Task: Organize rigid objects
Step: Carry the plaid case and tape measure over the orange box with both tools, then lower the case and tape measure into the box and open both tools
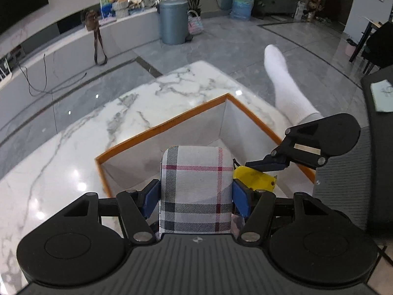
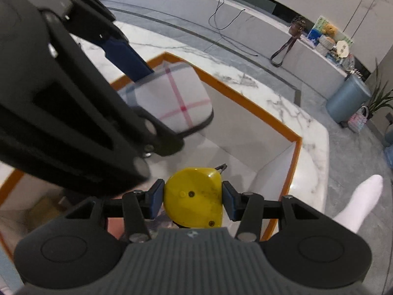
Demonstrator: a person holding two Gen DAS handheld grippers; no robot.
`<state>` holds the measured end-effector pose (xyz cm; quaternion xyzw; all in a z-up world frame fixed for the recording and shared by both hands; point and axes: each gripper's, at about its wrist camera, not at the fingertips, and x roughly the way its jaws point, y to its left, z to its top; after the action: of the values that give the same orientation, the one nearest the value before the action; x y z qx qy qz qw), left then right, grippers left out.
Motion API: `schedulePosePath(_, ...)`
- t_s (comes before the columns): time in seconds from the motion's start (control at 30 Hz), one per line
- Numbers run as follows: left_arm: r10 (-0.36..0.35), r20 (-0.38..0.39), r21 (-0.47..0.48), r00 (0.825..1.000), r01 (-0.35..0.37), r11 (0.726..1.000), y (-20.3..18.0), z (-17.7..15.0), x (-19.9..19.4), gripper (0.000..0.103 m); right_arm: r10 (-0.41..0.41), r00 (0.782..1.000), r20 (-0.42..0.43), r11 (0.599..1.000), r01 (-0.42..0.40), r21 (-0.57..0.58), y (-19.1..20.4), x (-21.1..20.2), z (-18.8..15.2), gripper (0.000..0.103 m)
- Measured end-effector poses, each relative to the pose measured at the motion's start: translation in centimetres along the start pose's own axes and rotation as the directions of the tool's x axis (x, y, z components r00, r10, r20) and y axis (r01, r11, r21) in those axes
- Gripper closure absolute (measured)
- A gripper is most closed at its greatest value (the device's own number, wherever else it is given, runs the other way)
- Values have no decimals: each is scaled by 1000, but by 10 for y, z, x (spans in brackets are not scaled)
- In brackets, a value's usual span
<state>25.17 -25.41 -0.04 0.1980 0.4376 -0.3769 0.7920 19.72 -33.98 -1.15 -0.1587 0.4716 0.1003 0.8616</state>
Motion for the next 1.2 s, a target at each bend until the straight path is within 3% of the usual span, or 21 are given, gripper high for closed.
schedulePosePath(0.13,-29,-38,-19,999,28,999,3,-1,21,31,39,999,0,999,-39,-32,-8,16,-3,53)
schedulePosePath(0.3,-12,-80,-13,997,11,1000,0,-2,41,31,56,997,-45,996,-58,-60,-8,35,-6,53)
schedulePosePath(0.43,-13,-102,-1,995,13,1000,-3,-3,52,31,48,998,-48,995,-52,-83,-3,39,-7,53)
schedulePosePath(0.8,71,-161,-19,984,-75,997,-6,-7,66,31,1,1000,-22,994,-4,-105,8,33,-11,51)
schedulePosePath(1.2,59,-196,-75,979,-75,994,-2,-7,73,27,0,1000,-12,995,-1,-101,1,37,-10,51)
